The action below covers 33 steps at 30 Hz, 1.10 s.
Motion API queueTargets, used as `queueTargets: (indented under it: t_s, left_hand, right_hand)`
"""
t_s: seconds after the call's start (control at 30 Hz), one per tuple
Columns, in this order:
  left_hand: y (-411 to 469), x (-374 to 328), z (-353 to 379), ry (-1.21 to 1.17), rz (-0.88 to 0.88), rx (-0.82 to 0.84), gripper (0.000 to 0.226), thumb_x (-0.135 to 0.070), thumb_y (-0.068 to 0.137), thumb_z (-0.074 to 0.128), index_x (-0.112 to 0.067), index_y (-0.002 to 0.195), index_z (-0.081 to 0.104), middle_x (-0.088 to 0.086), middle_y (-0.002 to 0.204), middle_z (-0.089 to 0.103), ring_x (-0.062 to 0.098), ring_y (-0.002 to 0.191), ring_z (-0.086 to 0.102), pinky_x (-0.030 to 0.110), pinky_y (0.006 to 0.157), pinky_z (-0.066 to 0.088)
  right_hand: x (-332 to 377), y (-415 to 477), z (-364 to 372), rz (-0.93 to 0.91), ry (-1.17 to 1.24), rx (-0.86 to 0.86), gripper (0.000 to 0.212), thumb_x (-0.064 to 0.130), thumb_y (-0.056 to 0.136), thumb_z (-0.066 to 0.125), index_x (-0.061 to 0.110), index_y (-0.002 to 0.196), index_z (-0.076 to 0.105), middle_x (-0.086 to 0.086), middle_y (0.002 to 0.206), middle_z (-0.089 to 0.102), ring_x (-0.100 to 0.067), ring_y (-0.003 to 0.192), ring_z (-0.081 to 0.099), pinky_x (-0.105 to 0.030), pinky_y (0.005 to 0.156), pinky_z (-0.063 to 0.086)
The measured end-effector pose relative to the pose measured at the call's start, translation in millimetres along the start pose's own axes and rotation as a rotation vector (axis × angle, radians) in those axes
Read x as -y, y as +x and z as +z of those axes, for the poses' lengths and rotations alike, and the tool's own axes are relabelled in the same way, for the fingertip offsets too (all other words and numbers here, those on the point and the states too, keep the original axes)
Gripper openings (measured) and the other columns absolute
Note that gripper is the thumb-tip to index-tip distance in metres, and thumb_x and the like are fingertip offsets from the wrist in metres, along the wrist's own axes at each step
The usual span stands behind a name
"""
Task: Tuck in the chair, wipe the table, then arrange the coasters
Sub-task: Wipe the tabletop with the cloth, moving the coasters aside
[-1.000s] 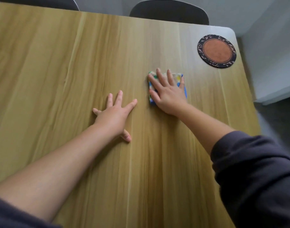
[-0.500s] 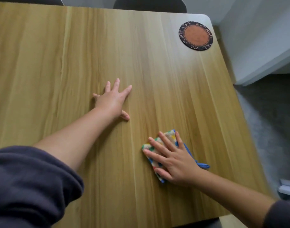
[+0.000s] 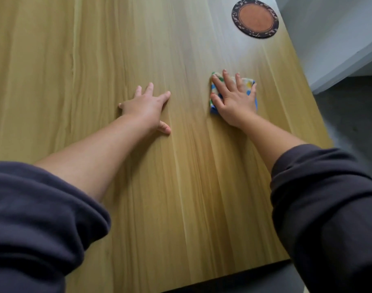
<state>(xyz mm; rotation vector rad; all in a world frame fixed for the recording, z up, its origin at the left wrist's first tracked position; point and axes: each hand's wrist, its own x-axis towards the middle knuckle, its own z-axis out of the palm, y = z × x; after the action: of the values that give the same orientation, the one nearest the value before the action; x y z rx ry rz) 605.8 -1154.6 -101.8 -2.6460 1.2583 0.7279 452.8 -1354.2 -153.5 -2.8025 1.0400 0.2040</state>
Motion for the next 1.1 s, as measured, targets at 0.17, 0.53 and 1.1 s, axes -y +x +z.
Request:
queueTargets:
  t_s: [0.17, 0.53, 1.1]
  left_hand:
    - [-14, 0, 7, 0.001, -0.043, -0.109, 0.105, -0.063, 0.068, 0.071, -0.034, 0.151, 0.013, 0.008, 0.160, 0.006, 0.032, 0.146, 0.008, 0.056, 0.107, 0.031]
    - [-120, 7, 47, -0.096, -0.047, -0.005, 0.115, -0.071, 0.059, 0.071, -0.041, 0.149, 0.006, 0.002, 0.160, -0.008, 0.031, 0.147, -0.005, 0.069, 0.107, 0.019]
    - [-226, 7, 98, -0.089, -0.100, 0.174, 0.126, -0.047, 0.059, 0.084, -0.051, 0.146, -0.007, -0.002, 0.156, -0.027, 0.034, 0.144, -0.018, 0.073, 0.103, 0.020]
  right_hand:
    - [9, -46, 6, -0.016, -0.005, 0.002, 0.058, 0.058, 0.097, 0.015, 0.045, 0.153, 0.004, 0.010, 0.164, -0.007, -0.023, 0.151, -0.008, -0.065, 0.113, -0.008]
    - [66, -246, 39, -0.432, -0.112, 0.053, 0.060, 0.058, 0.097, 0.020, 0.043, 0.154, 0.009, 0.006, 0.165, 0.002, -0.030, 0.151, -0.004, -0.067, 0.113, 0.000]
    - [26, -308, 48, 0.409, 0.110, 0.020, 0.057, 0.051, 0.100, 0.018, 0.043, 0.154, 0.001, 0.008, 0.164, -0.007, -0.026, 0.150, -0.009, -0.070, 0.111, -0.005]
